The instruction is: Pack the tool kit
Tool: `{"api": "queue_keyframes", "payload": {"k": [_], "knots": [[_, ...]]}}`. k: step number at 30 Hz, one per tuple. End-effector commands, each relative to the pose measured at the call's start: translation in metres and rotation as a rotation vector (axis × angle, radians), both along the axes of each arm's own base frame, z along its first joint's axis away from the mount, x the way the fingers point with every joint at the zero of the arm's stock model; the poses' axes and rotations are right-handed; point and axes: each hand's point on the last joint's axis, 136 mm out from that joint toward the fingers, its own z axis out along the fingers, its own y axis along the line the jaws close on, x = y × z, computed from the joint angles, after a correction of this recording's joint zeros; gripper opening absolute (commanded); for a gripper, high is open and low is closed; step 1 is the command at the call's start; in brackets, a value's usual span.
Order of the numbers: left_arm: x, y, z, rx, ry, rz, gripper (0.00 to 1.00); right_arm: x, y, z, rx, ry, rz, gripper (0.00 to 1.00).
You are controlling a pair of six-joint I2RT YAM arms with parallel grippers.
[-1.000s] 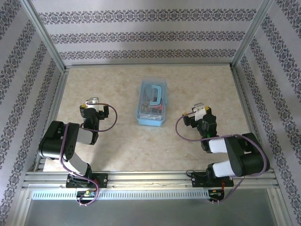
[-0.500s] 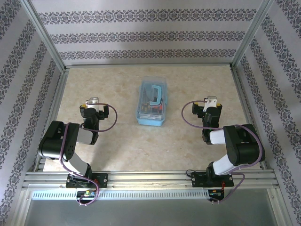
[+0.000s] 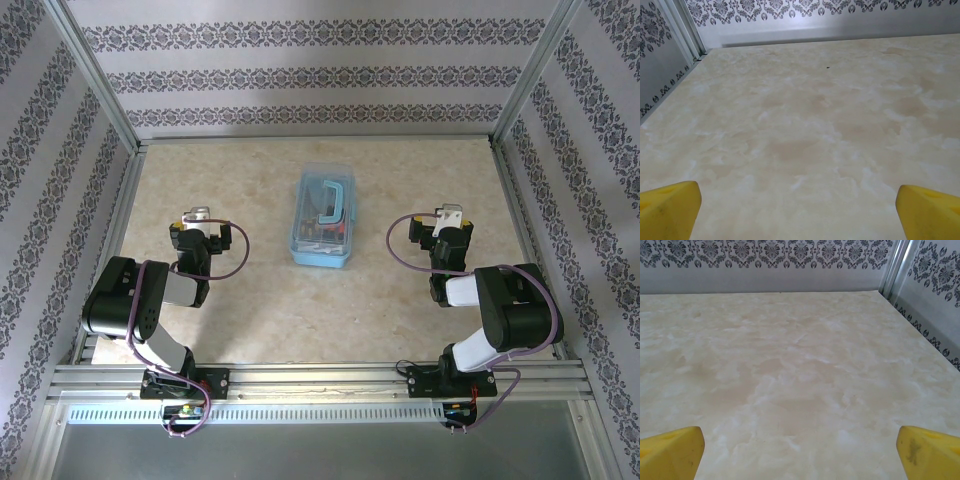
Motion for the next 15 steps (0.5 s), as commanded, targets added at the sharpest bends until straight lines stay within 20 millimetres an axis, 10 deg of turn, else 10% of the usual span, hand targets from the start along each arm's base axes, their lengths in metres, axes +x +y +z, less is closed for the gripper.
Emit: {"api": "queue_keyframes", "payload": {"k": [1, 15], "knots": [[0.0012, 0.0018, 0.0034, -0.019, -0.008, 0.003, 1.00, 0.0045, -0.0028, 0.0067, 0.016, -0.023, -0.023, 0.98], [0.0022, 0.0032, 0.0029, -0.027, -0.003, 0.002, 1.00, 0.0045, -0.0025, 0.0066, 0.016, -0.023, -0.022, 0.98]]}}
